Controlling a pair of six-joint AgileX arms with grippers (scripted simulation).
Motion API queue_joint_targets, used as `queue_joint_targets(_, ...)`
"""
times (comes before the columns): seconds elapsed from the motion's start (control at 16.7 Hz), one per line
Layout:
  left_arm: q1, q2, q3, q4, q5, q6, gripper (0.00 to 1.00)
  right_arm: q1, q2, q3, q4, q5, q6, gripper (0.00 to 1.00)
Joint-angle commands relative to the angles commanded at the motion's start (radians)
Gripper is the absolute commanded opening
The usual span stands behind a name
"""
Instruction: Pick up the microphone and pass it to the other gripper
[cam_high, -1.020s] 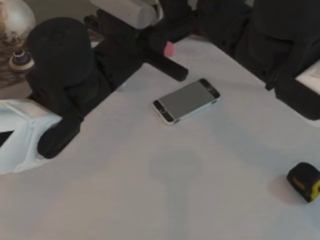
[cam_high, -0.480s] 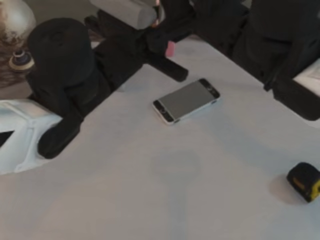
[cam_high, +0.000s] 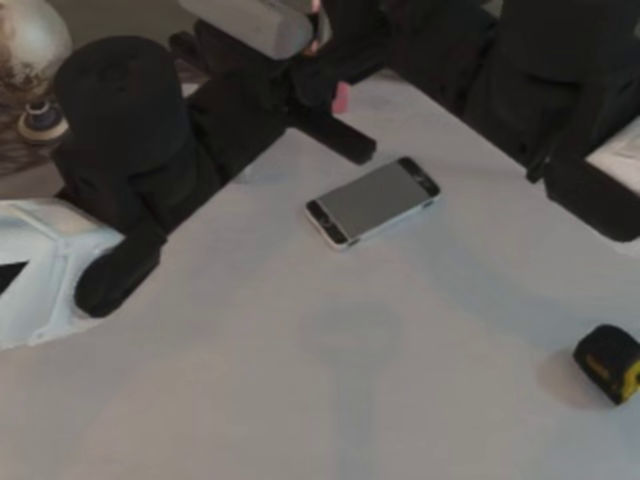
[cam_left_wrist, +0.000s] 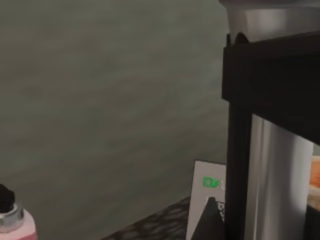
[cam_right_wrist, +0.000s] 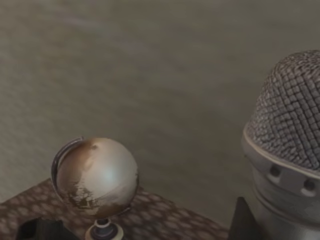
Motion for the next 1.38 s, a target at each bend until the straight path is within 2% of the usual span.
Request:
queue_joint_targets(0.24,0.000,0.000,0.000,0.000,0.000,0.000,0.00,0.000,0.000,0.000,0.000,0.000,0.000,0.00)
queue_joint_targets(1.02,0.000,0.000,0.000,0.000,0.000,0.000,0.98,0.000,0.000,0.000,0.000,0.000,0.000,0.00)
queue_joint_targets(1.38,0.000,0.000,0.000,0.000,0.000,0.000,1.00,0.000,0.000,0.000,0.000,0.000,0.000,0.00)
